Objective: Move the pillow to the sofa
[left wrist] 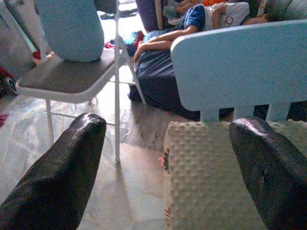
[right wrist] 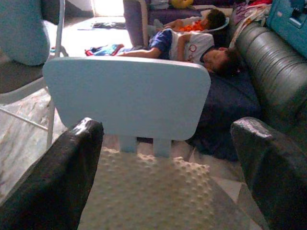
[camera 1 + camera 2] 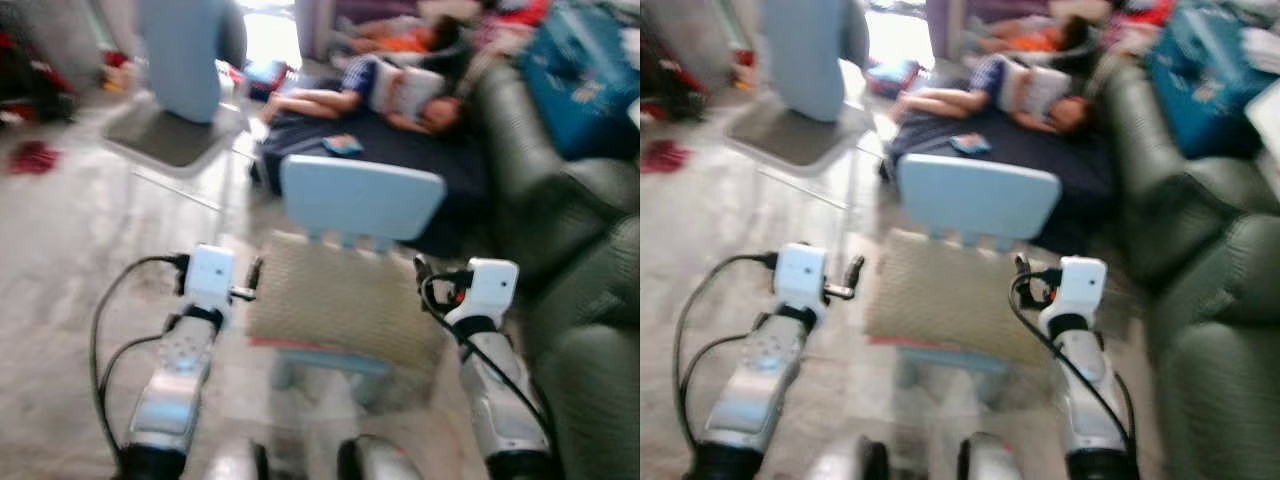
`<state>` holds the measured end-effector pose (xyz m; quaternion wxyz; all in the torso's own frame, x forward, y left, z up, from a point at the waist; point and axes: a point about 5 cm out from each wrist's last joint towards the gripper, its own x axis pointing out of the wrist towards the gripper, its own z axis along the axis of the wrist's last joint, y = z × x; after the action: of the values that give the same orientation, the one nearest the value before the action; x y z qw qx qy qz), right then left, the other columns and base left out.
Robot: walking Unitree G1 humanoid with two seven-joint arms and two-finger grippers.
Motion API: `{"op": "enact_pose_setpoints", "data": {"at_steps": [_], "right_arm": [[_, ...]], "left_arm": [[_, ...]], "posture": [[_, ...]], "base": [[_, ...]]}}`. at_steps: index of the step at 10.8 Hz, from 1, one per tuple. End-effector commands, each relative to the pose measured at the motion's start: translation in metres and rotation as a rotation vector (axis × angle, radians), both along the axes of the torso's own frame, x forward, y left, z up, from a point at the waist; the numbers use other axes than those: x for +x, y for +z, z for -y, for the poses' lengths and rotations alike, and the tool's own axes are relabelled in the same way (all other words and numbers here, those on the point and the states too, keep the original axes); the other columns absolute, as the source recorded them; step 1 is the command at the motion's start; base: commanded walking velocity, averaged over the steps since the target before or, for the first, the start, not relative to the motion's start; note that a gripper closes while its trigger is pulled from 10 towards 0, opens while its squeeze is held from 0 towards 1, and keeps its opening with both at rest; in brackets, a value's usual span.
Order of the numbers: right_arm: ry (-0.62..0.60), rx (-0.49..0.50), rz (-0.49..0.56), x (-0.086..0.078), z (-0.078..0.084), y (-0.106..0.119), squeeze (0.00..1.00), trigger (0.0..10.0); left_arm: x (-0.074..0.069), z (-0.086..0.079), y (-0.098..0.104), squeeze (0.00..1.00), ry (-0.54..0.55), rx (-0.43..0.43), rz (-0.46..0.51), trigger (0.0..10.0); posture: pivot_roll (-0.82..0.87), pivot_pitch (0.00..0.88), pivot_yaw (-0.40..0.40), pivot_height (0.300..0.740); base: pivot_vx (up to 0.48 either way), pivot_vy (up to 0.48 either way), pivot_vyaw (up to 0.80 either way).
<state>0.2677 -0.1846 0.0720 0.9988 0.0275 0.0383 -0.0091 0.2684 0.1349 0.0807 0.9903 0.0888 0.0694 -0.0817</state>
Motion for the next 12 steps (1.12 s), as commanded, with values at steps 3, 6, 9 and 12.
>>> {"op": "enact_pose_setpoints", "data": {"at_steps": [3,6,9,12], "right_arm": [[-0.017,-0.032,-0.003,0.000,0.007,0.002,0.00,10.0],[0.001,-0.032,-0.010,-0.002,0.002,0.000,0.00,10.0],[0.031,-0.018,-0.015,-0.004,-0.007,-0.003,0.00,10.0],[0.033,-0.015,-0.016,-0.003,-0.006,-0.003,0.00,10.0]], "left_arm": [[-0.002,0.002,-0.002,0.00,-0.018,-0.030,-0.009,10.0],[-0.003,0.001,-0.003,0.00,-0.016,-0.036,-0.008,10.0],[-0.008,0.000,-0.008,0.00,0.000,-0.042,-0.029,10.0],[-0.007,0.000,-0.008,0.00,0.005,-0.040,-0.026,10.0]], "posture": [[-0.07,0.128,-0.065,0.740],[-0.07,0.131,-0.062,0.740],[-0.06,0.128,-0.067,0.740],[-0.06,0.129,-0.065,0.705]], "base": [[0.000,0.000,-0.80],[0.000,0.000,-0.27],[0.000,0.000,0.00],[0.000,0.000,0.00]]}}
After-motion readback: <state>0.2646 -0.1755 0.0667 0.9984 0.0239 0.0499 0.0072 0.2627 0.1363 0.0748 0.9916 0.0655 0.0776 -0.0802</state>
